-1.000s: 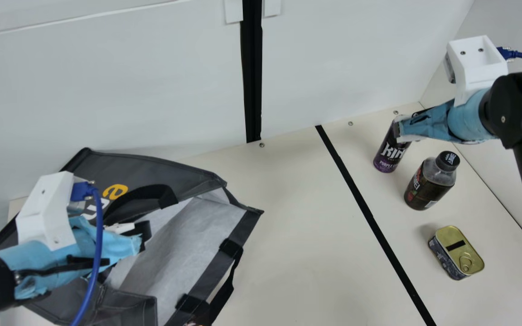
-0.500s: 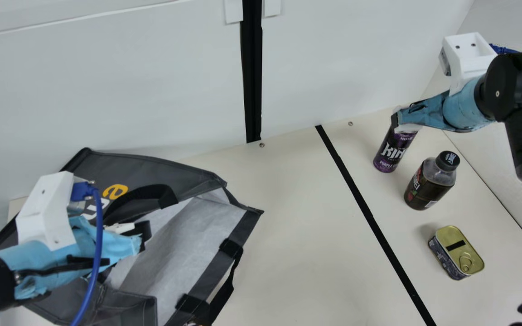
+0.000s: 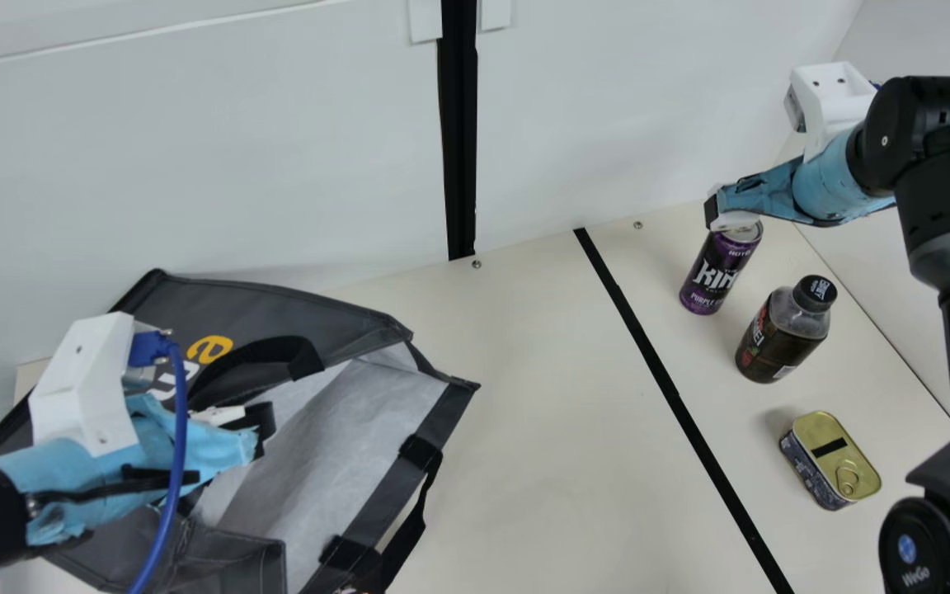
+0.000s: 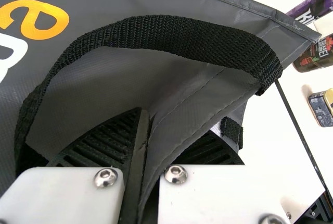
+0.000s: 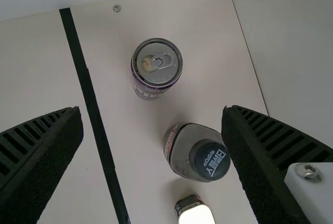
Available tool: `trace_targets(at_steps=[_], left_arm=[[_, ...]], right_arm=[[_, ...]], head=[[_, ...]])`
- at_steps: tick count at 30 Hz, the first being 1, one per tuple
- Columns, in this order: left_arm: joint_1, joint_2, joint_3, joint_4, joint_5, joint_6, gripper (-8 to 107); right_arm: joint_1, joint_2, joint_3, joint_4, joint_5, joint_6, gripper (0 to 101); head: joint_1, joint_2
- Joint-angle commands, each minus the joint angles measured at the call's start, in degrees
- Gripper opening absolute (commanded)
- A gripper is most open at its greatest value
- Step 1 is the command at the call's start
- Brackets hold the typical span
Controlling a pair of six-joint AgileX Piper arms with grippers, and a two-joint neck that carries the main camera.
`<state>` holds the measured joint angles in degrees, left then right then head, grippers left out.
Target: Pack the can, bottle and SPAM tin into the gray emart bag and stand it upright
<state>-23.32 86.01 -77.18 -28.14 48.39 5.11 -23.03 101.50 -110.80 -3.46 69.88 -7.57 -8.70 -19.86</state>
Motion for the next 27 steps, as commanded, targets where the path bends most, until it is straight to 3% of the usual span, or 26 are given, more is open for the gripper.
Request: trace_targets(at_steps=[1, 27], left_arm=[[0.0, 0.0, 0.0, 0.0, 0.0, 0.0, -8], [0.0, 0.0, 0.0, 0.0, 0.0, 0.0, -8]], right_arm=[[-0.2, 1.0, -0.6, 0.3, 0.0, -0.3, 95], [-2.3, 14.2, -8.0, 3.5, 0.0, -3.5, 95]], head=[[-1.3, -0.1], [-1.3, -0.1]])
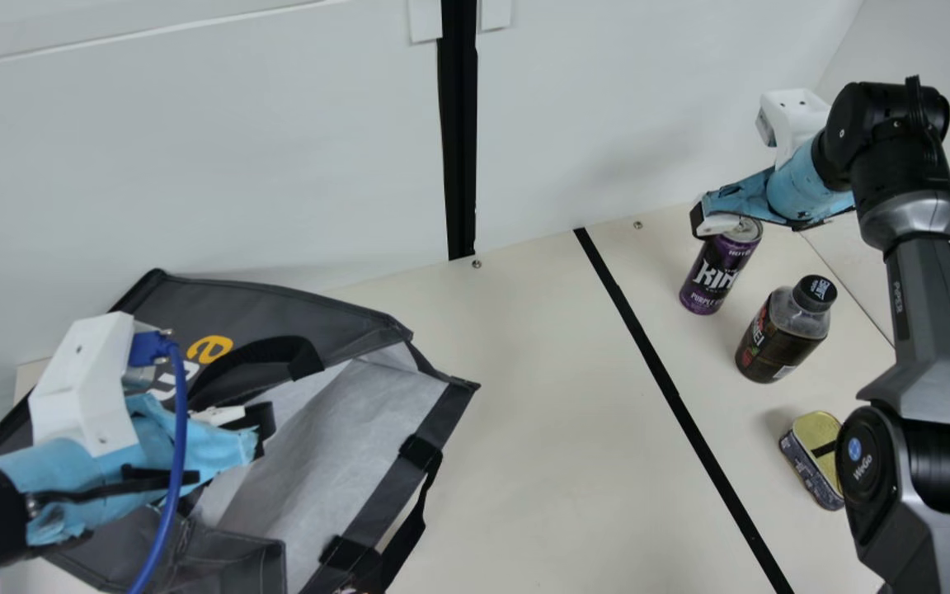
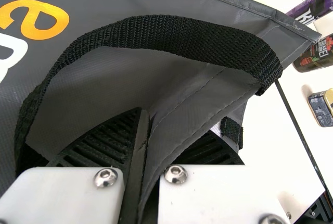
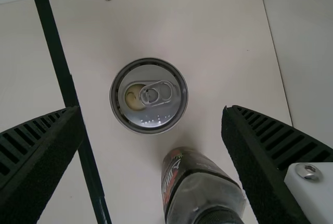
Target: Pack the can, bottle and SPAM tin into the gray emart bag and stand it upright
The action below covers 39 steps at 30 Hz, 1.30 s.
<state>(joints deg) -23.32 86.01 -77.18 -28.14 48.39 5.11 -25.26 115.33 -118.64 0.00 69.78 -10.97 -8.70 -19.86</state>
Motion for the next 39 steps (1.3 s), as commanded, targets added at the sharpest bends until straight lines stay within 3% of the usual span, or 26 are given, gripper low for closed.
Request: trace_targets(at_steps=[1, 13, 27, 39], left_arm=[[0.0, 0.0, 0.0, 0.0, 0.0, 0.0, -8], [0.0, 0.0, 0.0, 0.0, 0.0, 0.0, -8], [0.0, 0.0, 0.0, 0.0, 0.0, 0.0, -8], [0.0, 0.0, 0.0, 0.0, 0.0, 0.0, -8]], right_arm=[[-0.1, 0.8, -0.4, 0.2, 0.1, -0.2, 95], [-0.2, 5.0, -1.8, 1.1, 0.1, -0.4, 95], [-0.4, 7.0, -3.0, 2.8, 0.1, -1.7, 1], [0.0, 5.4, -4.3, 4.0, 0.1, -3.9, 0]], head=[[-1.3, -0.1], [-1.3, -0.1], [-1.3, -0.1], [-1.3, -0.1]])
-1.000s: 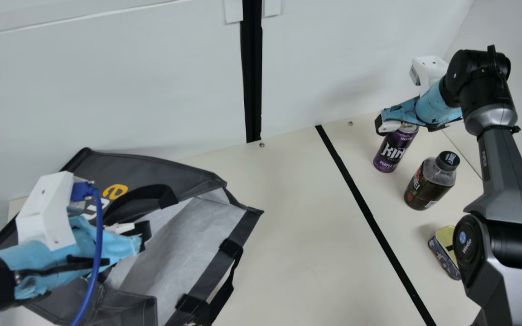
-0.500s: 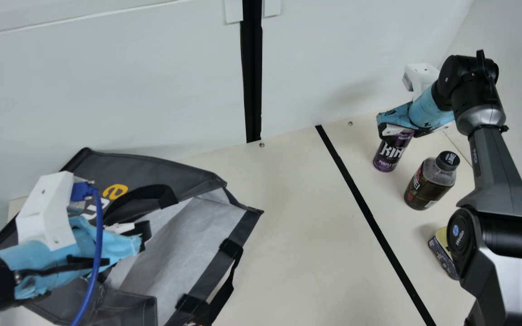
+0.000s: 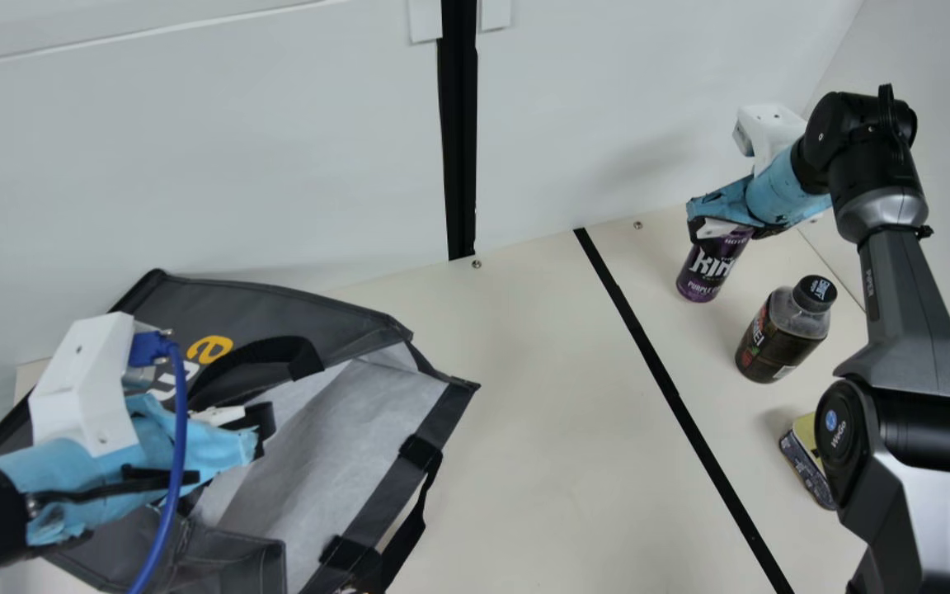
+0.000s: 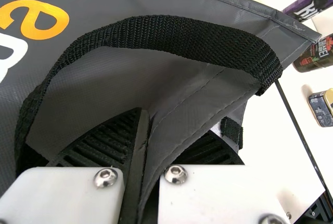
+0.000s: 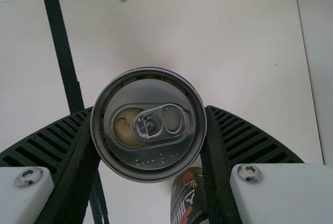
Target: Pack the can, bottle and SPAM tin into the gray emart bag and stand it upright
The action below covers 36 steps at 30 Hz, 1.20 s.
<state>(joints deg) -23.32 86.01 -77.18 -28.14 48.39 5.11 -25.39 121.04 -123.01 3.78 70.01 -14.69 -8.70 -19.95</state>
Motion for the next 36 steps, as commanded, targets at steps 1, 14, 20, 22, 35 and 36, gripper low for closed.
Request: trace_targets(at_steps=[1, 14, 20, 22, 35, 36], left_arm=[[0.0, 0.0, 0.0, 0.0, 0.0, 0.0, -8], [0.0, 0.0, 0.0, 0.0, 0.0, 0.0, -8], [0.0, 0.0, 0.0, 0.0, 0.0, 0.0, -8], [0.0, 0.0, 0.0, 0.0, 0.0, 0.0, -8], [0.0, 0.0, 0.0, 0.0, 0.0, 0.0, -8], [0.0, 0.0, 0.0, 0.0, 0.0, 0.0, -8]], right_arm=[[0.2, -0.6, 0.2, 0.3, -0.1, -0.3, 0], [2.7, -7.5, 4.4, 0.4, -0.1, -2.5, 0], [4.0, -11.6, 7.8, 0.3, -0.1, -4.1, 0], [4.4, -13.0, 9.0, 0.3, -0.1, -4.6, 0], [9.5, -22.0, 16.8, -0.6, -0.1, -6.4, 0], [10.0, -22.6, 17.4, -0.7, -0.1, -6.4, 0]], head=[[-1.3, 0.0], [-1.3, 0.0], [-1.3, 0.0], [-1.3, 0.0], [-1.3, 0.0], [-1.3, 0.0]])
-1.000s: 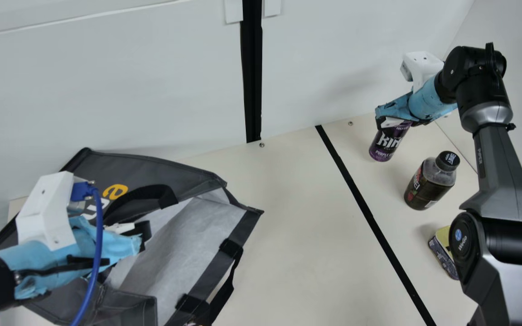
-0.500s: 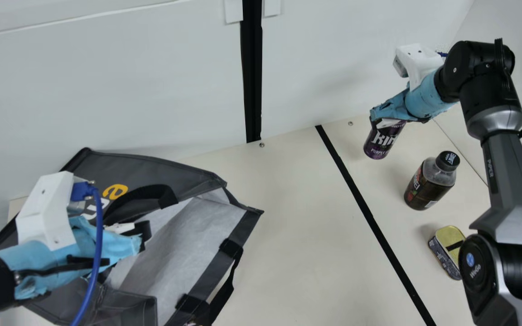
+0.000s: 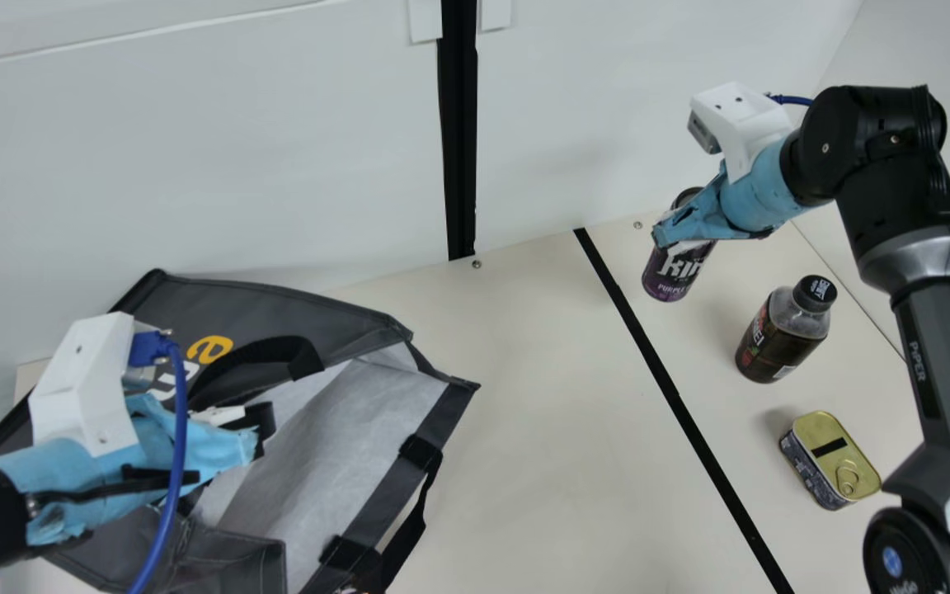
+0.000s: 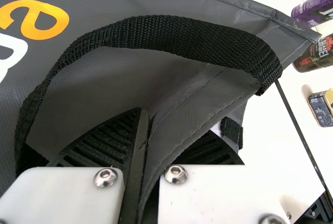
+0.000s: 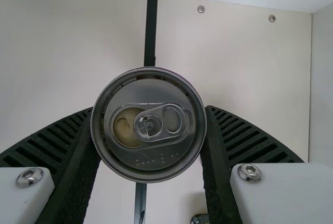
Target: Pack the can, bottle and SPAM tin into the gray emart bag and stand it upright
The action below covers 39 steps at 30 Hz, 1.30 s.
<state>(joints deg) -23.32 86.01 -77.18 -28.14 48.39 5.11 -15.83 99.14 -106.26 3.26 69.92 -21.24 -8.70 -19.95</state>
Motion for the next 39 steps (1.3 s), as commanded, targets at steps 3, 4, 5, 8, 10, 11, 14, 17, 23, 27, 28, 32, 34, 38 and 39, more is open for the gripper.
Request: trace_targets(at_steps=[3, 4, 5, 8, 10, 11, 14, 17, 23, 27, 28, 32, 34, 38, 39], left_arm=[[0.0, 0.0, 0.0, 0.0, 0.0, 0.0, -8], [0.0, 0.0, 0.0, 0.0, 0.0, 0.0, -8], [0.0, 0.0, 0.0, 0.0, 0.0, 0.0, -8], [0.0, 0.0, 0.0, 0.0, 0.0, 0.0, -8], [0.0, 0.0, 0.0, 0.0, 0.0, 0.0, -8], [0.0, 0.0, 0.0, 0.0, 0.0, 0.0, -8], [0.0, 0.0, 0.0, 0.0, 0.0, 0.0, -8], [0.0, 0.0, 0.0, 0.0, 0.0, 0.0, -8], [0.0, 0.0, 0.0, 0.0, 0.0, 0.0, -8], [0.0, 0.0, 0.0, 0.0, 0.0, 0.0, -8], [0.0, 0.0, 0.0, 0.0, 0.0, 0.0, -8], [0.0, 0.0, 0.0, 0.0, 0.0, 0.0, -8], [0.0, 0.0, 0.0, 0.0, 0.0, 0.0, -8], [0.0, 0.0, 0.0, 0.0, 0.0, 0.0, -8], [0.0, 0.0, 0.0, 0.0, 0.0, 0.0, -8]], right_arm=[[1.8, -2.5, 2.3, -0.4, 0.0, 0.1, 0], [2.3, -3.1, 2.9, -0.5, 0.0, 0.1, 0], [2.7, -3.6, 3.4, -0.5, 0.0, 0.1, 0], [4.1, -5.1, 4.8, -0.7, 0.0, 0.1, 0], [4.9, -6.1, 5.8, -0.7, 0.0, 0.0, 0], [5.3, -6.6, 6.2, -0.8, 0.0, 0.0, 0], [6.5, -7.9, 7.6, -0.8, 0.0, -0.1, 0], [7.6, -9.1, 8.9, -0.9, 0.0, -0.4, 0], [10.0, -11.3, 11.8, -0.7, 0.0, -1.6, 0], [11.5, -12.4, 13.6, 0.1, 0.0, -3.1, 0], [11.8, -12.7, 14.0, 0.4, 0.0, -3.6, 0], [13.1, -13.8, 15.6, 1.8, 0.0, -5.7, 0], [13.6, -14.4, 16.4, 2.6, 0.0, -6.8, 0], [14.4, -15.4, 17.9, 4.2, 0.0, -9.0, 0], [14.6, -15.7, 18.3, 4.6, 0.0, -9.6, 0]], head=[[-1.3, 0.0], [-1.3, 0.0], [-1.3, 0.0], [-1.3, 0.0], [-1.3, 0.0], [-1.3, 0.0], [-1.3, 0.0], [-1.3, 0.0], [-1.3, 0.0], [-1.3, 0.0], [-1.3, 0.0], [-1.3, 0.0], [-1.3, 0.0], [-1.3, 0.0], [-1.3, 0.0]])
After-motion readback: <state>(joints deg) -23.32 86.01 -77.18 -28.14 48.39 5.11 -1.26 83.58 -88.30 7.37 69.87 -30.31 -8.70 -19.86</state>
